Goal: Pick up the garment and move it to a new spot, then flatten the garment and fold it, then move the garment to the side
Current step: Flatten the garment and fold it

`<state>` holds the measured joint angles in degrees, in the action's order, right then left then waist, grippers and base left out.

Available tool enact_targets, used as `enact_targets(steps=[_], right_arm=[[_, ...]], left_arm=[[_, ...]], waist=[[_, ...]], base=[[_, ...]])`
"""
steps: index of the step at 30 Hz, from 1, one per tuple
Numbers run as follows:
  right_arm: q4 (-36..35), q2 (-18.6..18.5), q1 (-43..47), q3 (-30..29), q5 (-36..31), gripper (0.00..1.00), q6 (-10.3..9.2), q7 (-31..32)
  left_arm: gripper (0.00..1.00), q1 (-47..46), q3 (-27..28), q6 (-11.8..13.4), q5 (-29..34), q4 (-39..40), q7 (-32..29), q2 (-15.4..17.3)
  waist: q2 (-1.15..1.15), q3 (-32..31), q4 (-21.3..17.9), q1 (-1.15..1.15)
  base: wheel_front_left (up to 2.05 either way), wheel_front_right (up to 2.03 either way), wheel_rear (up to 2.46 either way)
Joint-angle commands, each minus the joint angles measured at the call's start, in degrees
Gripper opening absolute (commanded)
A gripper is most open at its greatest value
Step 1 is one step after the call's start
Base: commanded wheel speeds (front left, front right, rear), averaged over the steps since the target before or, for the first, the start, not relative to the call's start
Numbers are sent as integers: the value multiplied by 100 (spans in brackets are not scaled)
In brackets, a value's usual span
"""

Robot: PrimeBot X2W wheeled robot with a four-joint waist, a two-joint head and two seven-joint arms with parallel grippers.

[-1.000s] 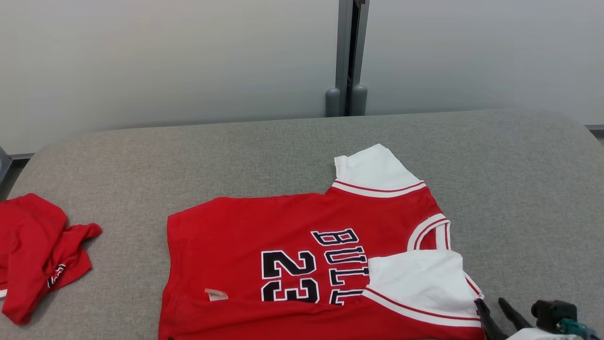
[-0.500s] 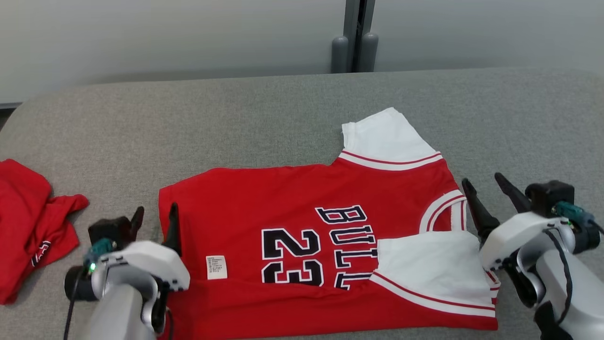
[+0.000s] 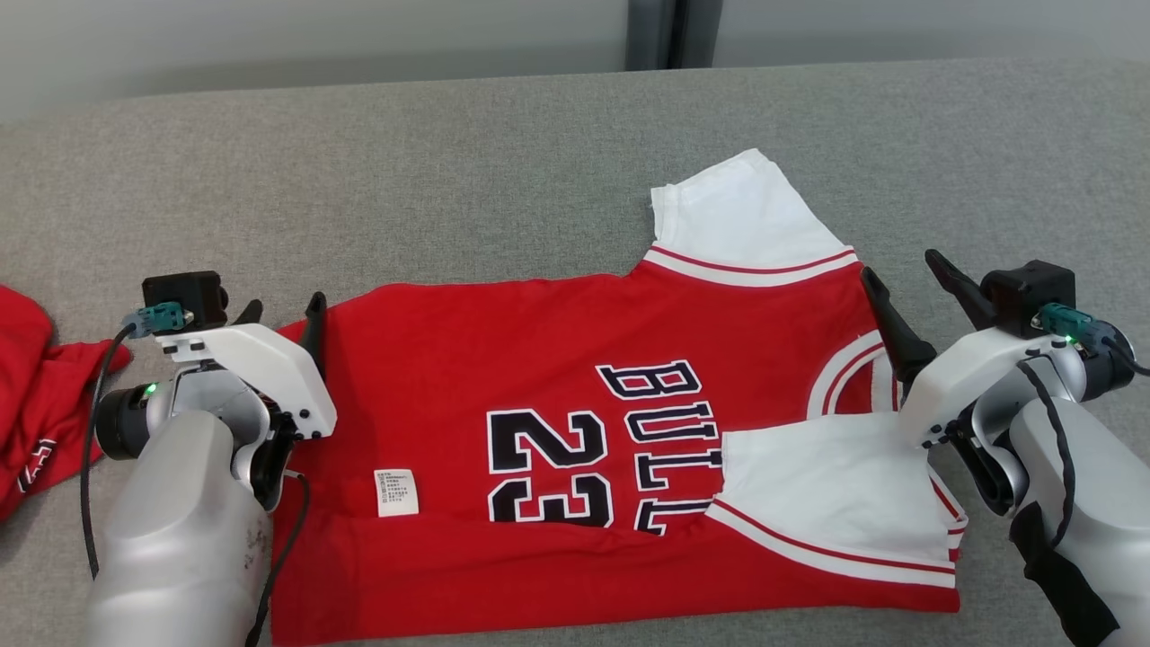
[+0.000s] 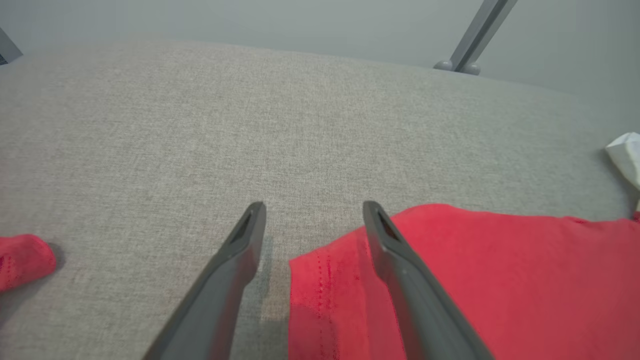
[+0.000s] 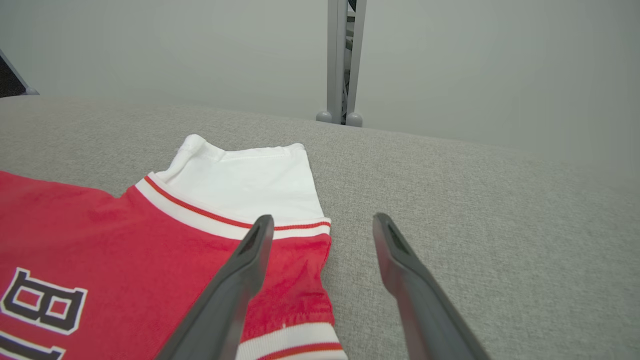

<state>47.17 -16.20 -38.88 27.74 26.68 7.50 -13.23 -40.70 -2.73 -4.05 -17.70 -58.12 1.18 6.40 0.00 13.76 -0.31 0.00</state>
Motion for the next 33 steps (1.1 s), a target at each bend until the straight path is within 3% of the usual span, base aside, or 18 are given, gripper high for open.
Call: enact_targets(steps=[1, 8, 9, 11, 12, 13, 25, 33], right_arm=[[40, -33, -92, 43, 52, 100, -2, -52], [174, -107, -387, 291, 150, 100, -2, -62], [190, -120, -446, 321, 168, 100, -2, -57], [234, -142, -565, 370, 202, 100, -2, -10], [255, -156, -642, 404, 220, 100, -2, 24], [282, -180, -723, 461, 212, 100, -2, 91], [922, -277, -1749, 898, 409, 100, -2, 1197], [1508, -242, -2425, 877, 527, 100, -2, 1568]], left_arm=[[100, -135, -43, -58, 1, -117, -100, 4], [100, -352, -266, -207, -3, -618, -398, -22], [92, -374, -299, -226, 14, -668, -404, -22], [67, -376, -331, -241, -7, -734, -346, -31], [30, -401, -359, -256, 2, -763, -309, -31], [0, -432, -389, -262, 20, -768, -235, -34], [0, -711, -770, -321, 67, -782, 507, -228], [0, -892, -1187, -344, -181, -667, 826, -330]], waist=[[0, 39, -10, 0], [0, 170, -7, 0], [0, 190, 1, 0], [0, 220, 24, 0], [0, 241, 40, 0], [0, 265, 61, 0], [0, 599, 501, 0], [0, 985, 934, 0]], base=[[0, 0, 0], [0, 0, 0], [0, 0, 0], [0, 0, 0], [0, 0, 0], [0, 0, 0], [0, 0, 0], [0, 0, 0]])
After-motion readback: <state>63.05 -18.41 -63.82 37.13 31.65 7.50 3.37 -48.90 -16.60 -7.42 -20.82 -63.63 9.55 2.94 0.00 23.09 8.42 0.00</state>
